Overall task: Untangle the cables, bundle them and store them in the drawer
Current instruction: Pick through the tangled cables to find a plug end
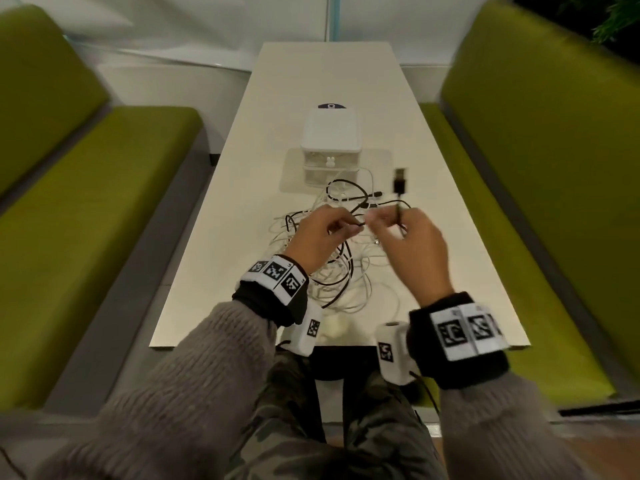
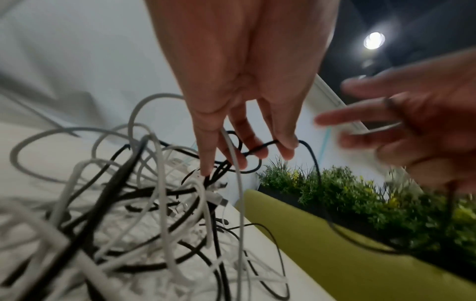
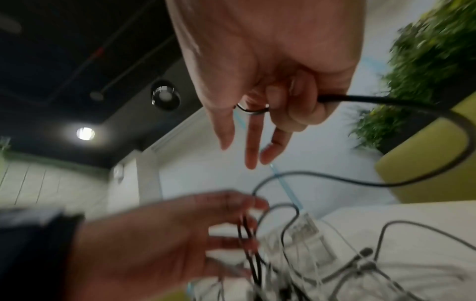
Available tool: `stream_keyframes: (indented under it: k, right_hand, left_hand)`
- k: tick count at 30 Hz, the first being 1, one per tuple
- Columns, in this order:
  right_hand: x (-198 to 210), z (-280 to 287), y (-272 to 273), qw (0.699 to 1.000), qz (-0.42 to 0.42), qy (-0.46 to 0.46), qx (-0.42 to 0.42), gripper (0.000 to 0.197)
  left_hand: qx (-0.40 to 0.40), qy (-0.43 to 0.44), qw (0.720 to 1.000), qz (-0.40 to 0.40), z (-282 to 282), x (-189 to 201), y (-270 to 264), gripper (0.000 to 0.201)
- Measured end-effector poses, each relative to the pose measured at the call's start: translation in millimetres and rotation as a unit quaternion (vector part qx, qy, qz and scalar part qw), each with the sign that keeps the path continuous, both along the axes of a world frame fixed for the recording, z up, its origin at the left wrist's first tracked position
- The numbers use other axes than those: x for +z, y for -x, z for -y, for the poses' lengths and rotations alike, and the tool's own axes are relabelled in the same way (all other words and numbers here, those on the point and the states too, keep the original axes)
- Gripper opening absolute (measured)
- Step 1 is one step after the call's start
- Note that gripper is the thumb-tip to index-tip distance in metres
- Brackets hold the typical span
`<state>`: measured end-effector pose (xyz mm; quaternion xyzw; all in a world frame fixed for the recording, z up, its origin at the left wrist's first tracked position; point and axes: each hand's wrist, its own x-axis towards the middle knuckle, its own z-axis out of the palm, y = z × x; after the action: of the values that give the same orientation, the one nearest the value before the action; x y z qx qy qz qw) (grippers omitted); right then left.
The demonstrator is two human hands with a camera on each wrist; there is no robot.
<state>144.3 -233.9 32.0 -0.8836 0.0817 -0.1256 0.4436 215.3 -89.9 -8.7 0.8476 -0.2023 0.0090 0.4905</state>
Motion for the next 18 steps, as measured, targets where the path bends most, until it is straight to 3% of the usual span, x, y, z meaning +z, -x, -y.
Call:
stream_keyframes:
  k: [3, 10, 13, 15, 18]
  right_hand:
    - [-17.4, -15.2, -10.8, 0.996, -0.049, 0.068, 0.032, 0.033]
    - [-22.0, -4.4, -22.2, 0.993, -0.061, 0.098, 0.008, 0.018]
    - [-19.9, -1.0, -22.9, 0.994, -0.044, 0.084, 0.059, 0.009]
    - [-25.0, -4.0, -20.2, 0.991, -0.065, 0.064, 0.098, 0.029]
    - [-32.9, -7.4, -18.1, 0.992, -0.075, 0.056, 0.084, 0.029]
  left_hand:
    - [0.016, 0.038, 0.999, -0.006, -6.3, -5.4, 4.8, 0.012]
    - [-0.017, -0.054, 0.998, -0.028, -19.2, -22.9, 13.6, 0.012]
    - [0.012, -0.015, 0.999, -0.029, -15.5, -19.6, 18.1, 0.013]
    - [0.027, 0.028, 0.999, -0.019, -9.9, -13.4, 20.9, 0.012]
    - [0.045, 0.047, 0.998, -0.008, -4.9, -8.2, 25.1, 0.010]
